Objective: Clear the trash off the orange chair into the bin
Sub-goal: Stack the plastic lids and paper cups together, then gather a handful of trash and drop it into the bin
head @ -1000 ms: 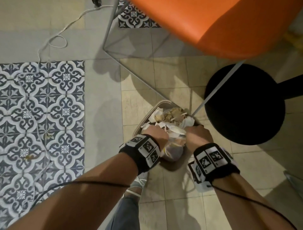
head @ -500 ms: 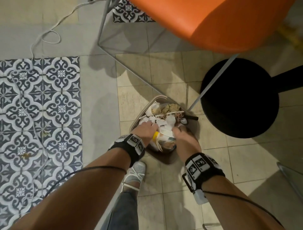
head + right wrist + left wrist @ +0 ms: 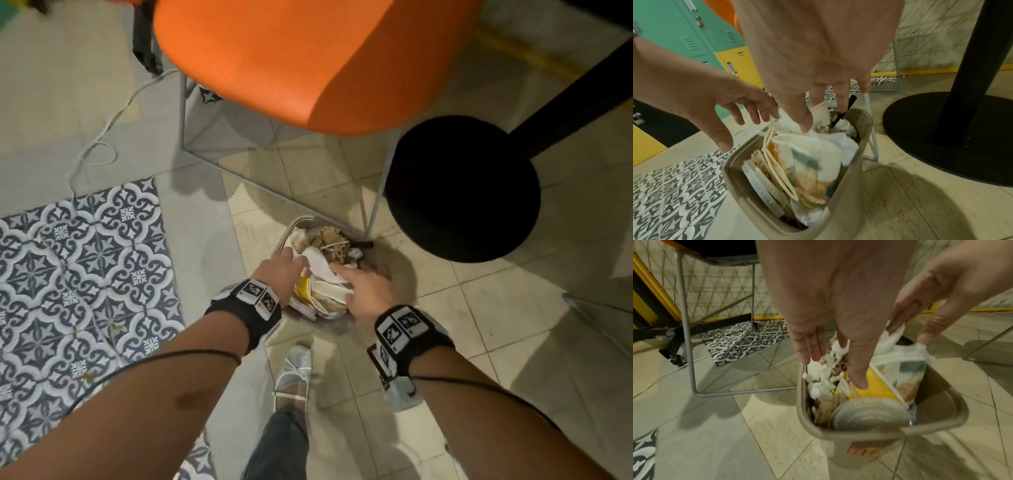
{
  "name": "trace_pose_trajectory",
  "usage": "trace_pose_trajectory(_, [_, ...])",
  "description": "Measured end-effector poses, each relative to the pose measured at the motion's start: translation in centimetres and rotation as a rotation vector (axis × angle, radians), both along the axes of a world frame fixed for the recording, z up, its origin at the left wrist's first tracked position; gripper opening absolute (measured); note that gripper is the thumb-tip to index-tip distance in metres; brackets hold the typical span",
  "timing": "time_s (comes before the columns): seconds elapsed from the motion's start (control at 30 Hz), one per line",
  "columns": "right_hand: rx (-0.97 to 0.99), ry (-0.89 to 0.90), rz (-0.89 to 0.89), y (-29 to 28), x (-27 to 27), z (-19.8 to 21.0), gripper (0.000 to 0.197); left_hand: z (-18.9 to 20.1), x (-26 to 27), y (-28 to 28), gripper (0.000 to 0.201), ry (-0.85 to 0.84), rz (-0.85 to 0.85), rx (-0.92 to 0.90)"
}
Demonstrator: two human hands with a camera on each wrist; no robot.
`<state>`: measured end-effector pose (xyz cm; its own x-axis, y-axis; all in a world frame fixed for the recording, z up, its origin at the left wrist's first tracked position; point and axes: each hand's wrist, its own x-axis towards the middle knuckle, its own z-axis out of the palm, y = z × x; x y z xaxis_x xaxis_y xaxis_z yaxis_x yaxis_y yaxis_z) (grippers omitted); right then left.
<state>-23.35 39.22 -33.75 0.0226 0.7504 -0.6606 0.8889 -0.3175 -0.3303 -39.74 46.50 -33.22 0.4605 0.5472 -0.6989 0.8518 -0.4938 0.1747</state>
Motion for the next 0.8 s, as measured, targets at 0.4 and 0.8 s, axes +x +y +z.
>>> trace_pose_trajectory(0.4, [0.224,0.130,-0.282,-1.1,1.0,4.4,0.035,3.8,1.7,-1.4,0.043,-0.138,0.129,0.127])
trace_pose_trajectory(0.8, [0.649,0.223,-0.883,-13.8,10.8,9.0,0.021,8.2,15.3,-10.2,0.027,-0.589,-0.090,0.172])
